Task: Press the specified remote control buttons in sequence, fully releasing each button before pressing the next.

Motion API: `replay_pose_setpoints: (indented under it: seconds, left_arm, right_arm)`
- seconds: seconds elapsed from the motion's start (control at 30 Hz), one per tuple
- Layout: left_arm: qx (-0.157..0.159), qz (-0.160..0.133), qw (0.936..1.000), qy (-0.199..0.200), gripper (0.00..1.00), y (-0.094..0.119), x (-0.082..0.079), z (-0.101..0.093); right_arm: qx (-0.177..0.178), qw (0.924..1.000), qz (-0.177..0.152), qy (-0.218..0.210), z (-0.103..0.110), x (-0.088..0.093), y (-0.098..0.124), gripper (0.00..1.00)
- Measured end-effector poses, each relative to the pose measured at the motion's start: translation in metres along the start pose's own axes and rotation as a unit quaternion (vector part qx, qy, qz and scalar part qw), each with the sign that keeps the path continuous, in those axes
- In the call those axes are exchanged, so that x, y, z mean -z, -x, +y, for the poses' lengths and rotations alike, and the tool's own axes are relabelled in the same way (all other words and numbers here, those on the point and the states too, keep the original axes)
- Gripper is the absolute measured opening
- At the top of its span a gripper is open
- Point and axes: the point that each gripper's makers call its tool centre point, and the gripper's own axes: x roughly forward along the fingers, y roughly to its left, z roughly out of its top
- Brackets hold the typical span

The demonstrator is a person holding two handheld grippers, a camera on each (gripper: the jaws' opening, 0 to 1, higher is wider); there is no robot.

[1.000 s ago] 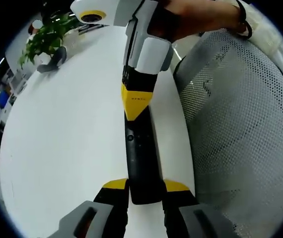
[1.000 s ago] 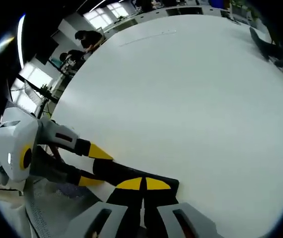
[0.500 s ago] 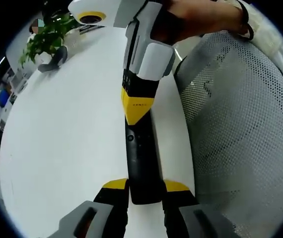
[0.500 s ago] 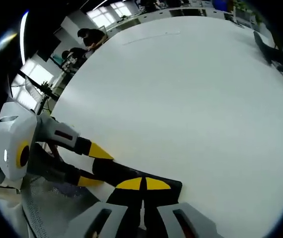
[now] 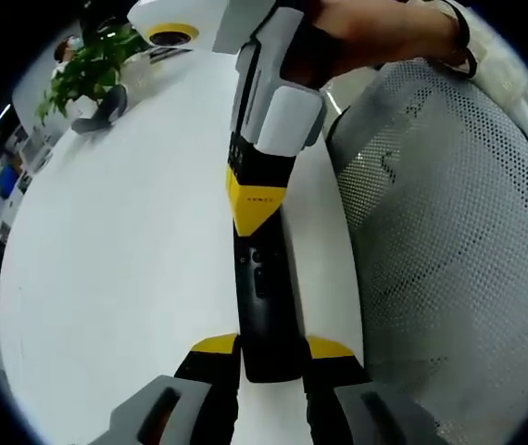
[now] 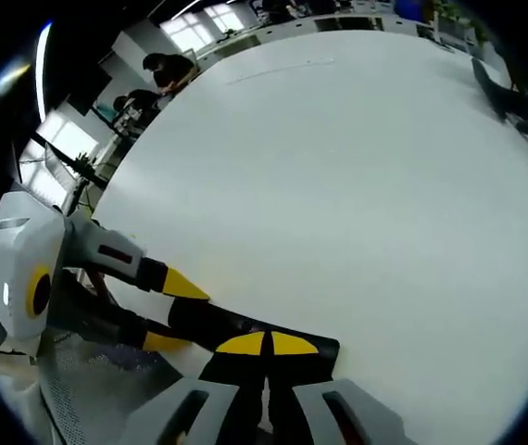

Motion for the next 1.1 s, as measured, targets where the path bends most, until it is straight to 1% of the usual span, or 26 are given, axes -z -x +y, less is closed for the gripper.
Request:
replay_pose_setpoints:
  seconds: [0.23, 0.3, 0.37, 0.47, 0.7, 0.87, 1.1]
  left_arm:
    - [-0.002, 0.002, 1.0, 0.002, 0.26, 0.0, 0.0, 0.0]
    - [-0.002, 0.005, 1.0, 0.002, 0.26, 0.0, 0.0, 0.0]
    - [-0.002, 0.009, 1.0, 0.0, 0.25, 0.0, 0.0, -0.001]
    - [-0.002, 0.01, 0.9999, 0.001, 0.25, 0.0, 0.0, -0.001]
    - [-0.002, 0.015, 0.9999, -0.001, 0.26, 0.0, 0.0, -0.001]
    - [-0.003, 0.013, 0.9999, 0.001, 0.25, 0.0, 0.0, -0.001]
    - [-0.004, 0.013, 0.9999, 0.002, 0.25, 0.0, 0.0, -0.001]
  right_arm:
    - [0.004, 0.9997, -0.019, 0.015, 0.002, 0.0, 0.002, 0.0]
    - [0.003, 0.9997, -0.021, 0.015, 0.002, 0.0, 0.002, 0.0]
    - [0.002, 0.9998, -0.014, 0.013, 0.002, 0.001, 0.004, 0.0]
    - [-0.004, 0.9997, -0.021, 0.014, 0.005, -0.001, 0.007, 0.0]
    - [-0.024, 0.9997, -0.008, 0.001, 0.013, 0.003, 0.008, 0.0]
    - [-0.03, 0.9996, 0.0, 0.003, 0.016, 0.007, 0.004, 0.0]
    - [-0.025, 0.9996, 0.008, 0.004, 0.014, 0.009, 0.001, 0.0]
